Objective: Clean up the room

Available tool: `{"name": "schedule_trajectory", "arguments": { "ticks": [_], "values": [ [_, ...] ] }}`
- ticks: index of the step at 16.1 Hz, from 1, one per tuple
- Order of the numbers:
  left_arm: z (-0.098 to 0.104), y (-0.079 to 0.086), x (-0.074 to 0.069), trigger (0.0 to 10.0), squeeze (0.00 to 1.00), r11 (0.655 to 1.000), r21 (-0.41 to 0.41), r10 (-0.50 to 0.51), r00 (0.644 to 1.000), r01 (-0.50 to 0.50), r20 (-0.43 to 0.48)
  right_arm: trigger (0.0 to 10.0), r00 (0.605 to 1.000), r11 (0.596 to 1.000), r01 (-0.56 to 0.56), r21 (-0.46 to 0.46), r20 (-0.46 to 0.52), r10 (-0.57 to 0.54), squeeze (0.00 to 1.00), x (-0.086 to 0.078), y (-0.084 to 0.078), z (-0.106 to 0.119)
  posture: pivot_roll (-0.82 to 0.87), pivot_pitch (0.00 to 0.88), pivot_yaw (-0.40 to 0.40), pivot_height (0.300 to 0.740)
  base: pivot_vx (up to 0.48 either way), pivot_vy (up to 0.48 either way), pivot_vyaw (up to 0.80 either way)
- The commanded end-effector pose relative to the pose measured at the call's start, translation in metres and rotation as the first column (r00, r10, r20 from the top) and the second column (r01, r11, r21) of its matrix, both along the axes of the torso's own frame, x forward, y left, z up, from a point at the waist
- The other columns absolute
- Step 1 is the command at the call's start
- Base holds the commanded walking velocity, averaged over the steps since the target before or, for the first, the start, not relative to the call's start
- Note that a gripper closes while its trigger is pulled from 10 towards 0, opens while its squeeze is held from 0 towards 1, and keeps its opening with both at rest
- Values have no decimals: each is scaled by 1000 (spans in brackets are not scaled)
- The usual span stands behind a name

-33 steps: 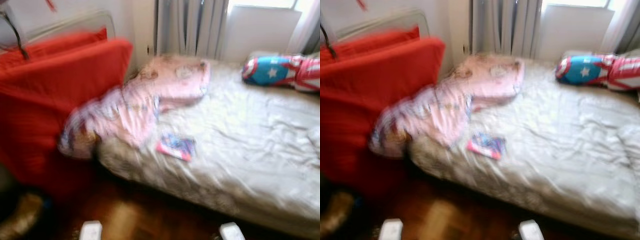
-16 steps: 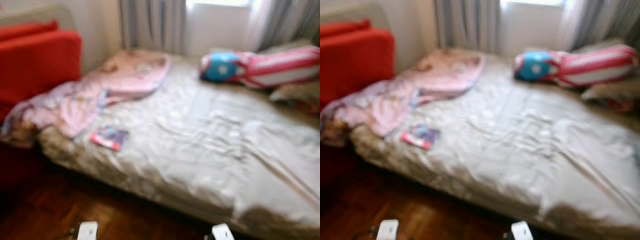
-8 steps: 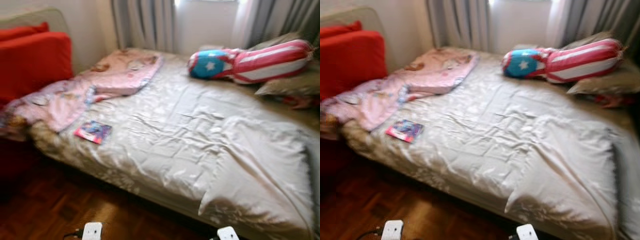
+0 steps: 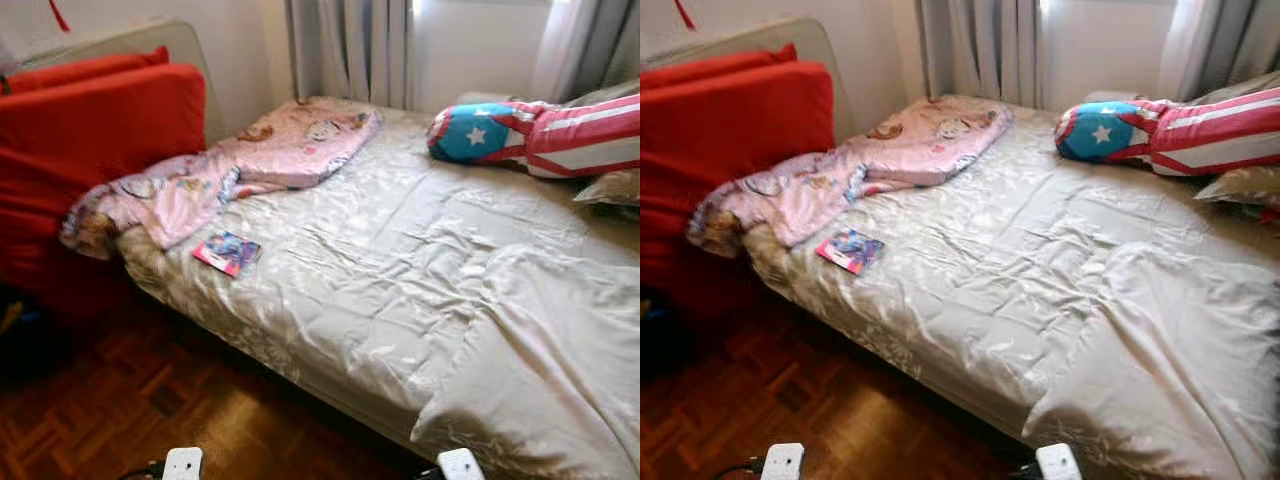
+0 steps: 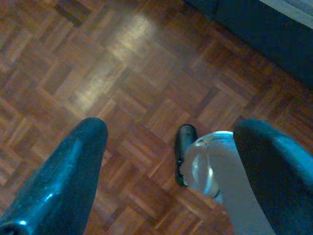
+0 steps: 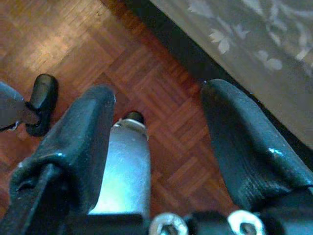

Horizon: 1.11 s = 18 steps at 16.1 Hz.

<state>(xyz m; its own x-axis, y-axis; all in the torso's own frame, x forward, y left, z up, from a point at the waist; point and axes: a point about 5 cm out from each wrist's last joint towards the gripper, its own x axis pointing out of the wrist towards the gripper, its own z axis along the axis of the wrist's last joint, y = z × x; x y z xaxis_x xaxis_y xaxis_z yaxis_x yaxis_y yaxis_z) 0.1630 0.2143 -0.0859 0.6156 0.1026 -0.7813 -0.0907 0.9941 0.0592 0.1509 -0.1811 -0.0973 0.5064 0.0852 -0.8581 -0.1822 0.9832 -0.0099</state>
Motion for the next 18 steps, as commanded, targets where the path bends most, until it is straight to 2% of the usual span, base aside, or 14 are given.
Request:
{"name": "schedule_trajectory", "arguments": {
  "ticks": [1,4,8,18],
  "values": [
    [1,4,1,10000,0,1000,11,2,1000,-2,-1,10000,1000,1000,6,1,-3,-6,0,-1,0,0,60,0,7,740,0,0,0],
    [0,3,0,10000,0,1000,2,23,1000,-23,-4,10000,1000,1000,3,-2,-6,-3,0,-1,-1,-1,62,0,3,740,0,0,0],
    [0,2,2,10000,0,1000,1,25,1000,-25,-9,10000,1000,1000,4,-5,-9,-4,0,-2,-2,-1,61,0,0,740,0,404,0],
    [0,1,2,10000,0,1000,5,11,1000,-11,-12,10000,1000,999,-22,-23,-15,21,0,-2,-2,-1,62,0,2,740,0,0,0]
  ]
}}
